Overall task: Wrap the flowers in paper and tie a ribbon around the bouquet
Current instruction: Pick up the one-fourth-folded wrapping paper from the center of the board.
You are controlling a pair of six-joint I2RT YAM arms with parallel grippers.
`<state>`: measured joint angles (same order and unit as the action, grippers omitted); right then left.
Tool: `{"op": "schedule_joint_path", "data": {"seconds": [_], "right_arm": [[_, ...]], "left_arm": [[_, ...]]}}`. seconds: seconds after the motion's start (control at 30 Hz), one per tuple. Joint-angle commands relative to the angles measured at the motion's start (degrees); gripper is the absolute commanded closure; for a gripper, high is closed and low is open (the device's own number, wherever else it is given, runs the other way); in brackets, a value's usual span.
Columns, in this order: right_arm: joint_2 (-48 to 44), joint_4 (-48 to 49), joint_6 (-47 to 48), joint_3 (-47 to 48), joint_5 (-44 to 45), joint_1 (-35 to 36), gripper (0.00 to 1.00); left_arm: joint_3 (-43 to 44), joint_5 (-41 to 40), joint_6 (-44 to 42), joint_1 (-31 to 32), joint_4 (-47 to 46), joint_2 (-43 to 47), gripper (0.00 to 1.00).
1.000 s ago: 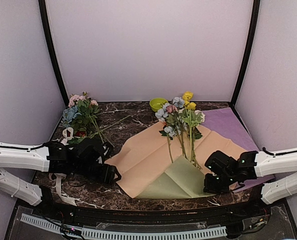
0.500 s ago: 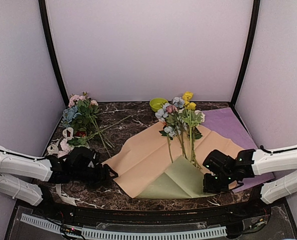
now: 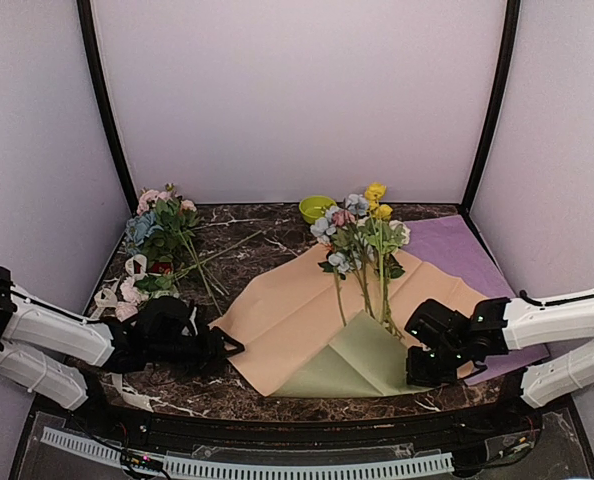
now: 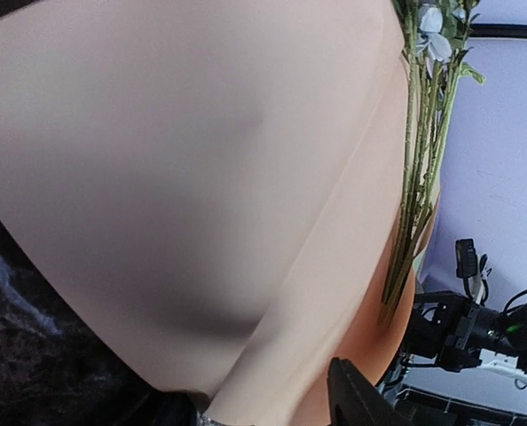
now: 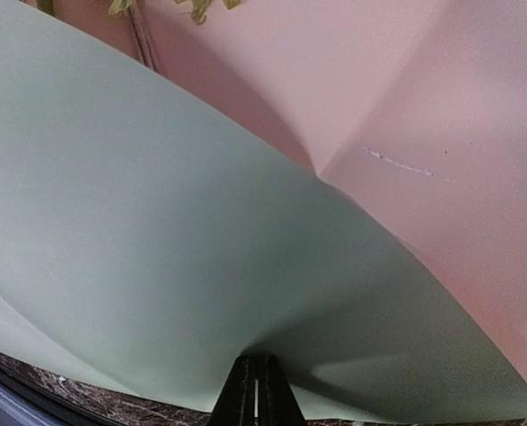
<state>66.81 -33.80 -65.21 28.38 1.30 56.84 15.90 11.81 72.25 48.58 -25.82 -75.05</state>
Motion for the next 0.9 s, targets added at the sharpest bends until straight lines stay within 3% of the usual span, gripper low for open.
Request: {"op": "schedule_joint_path", "data": {"seconds": [0.0,0.13,0.2,0.47,0.87], "right_arm": [[1.4,-4.8,-0.5,-1.8,-0.4,-0.1,0.96],[1.6,-7.3,-0.2,0.3,2.2,0.0,0.93],[2.3,-8.0,0.6,1.6,2.7,0.0,0.93],[5.4,-14.0,4.3,10.1,7.0,1.4,0.91],[18.9,-1.8,17.2,24.7,2.5,14.5,0.97]], "left_arm": [[0.7,-6.0,-5.6,0.6,5.6,6.6,0.54],[2.3,-5.6,-10.4,0.9,5.4,7.2,0.75],[3.0,-4.2,-11.7,1.3,4.4,5.5,0.81],[6.1,-3.2,-15.7,3.1,3.1,2.0,0.81],[9.1,-4.5,-19.0,4.5,5.8,0.6,0.90]]}}
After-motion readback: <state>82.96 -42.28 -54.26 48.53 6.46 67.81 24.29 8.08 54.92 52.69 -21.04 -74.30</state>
